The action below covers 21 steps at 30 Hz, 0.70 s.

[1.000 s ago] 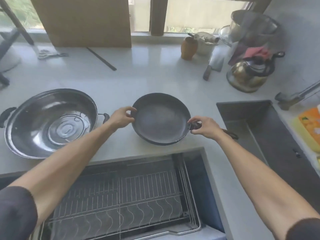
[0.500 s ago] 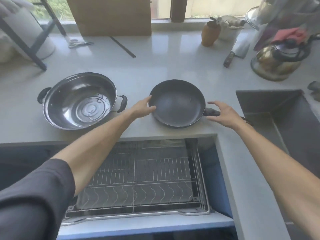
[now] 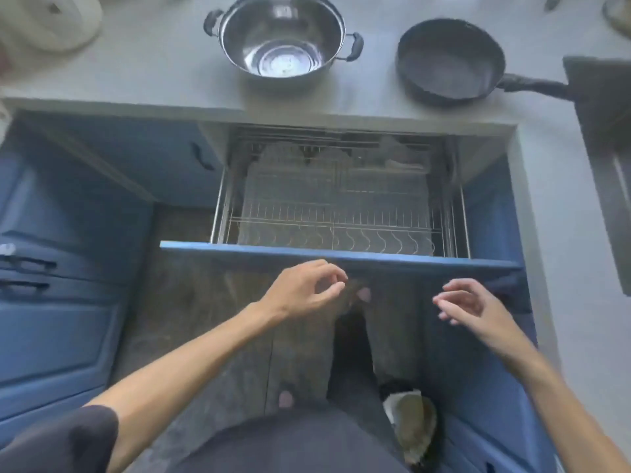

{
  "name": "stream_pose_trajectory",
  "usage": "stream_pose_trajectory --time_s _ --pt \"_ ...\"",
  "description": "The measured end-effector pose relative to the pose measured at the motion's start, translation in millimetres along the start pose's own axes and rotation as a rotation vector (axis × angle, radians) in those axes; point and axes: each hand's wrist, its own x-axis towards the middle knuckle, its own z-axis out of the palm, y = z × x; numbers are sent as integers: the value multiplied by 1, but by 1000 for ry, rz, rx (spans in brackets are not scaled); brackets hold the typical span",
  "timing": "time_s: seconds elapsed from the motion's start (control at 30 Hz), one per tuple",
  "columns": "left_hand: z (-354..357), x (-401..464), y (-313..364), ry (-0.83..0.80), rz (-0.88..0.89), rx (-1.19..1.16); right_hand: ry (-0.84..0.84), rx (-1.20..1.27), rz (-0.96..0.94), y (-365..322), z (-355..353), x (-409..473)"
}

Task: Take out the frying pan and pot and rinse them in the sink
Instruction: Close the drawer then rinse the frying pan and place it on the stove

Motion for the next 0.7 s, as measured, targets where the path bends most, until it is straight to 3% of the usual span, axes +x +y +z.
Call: stream_pose_trajectory --time_s 0.17,0.3,0.4,0.47,0.57,0.7 --pt "52 -42 -38 -65 -259 -115 -76 -101 48 25 69 16" --pt "78 -11 -78 -90 -398 -144 -35 -251 41 57 113 63" --pt "110 34 -121 -78 -407 -60 -93 -462 -47 96 146 126" --pt "132 58 -142 4 -438 -117 -99 -516 -25 123 162 166" --pt "160 71 -163 196 -486 -232 47 -425 -1 154 177 202" --pt "168 71 -171 270 -420 -253 123 -403 -76 171 179 221"
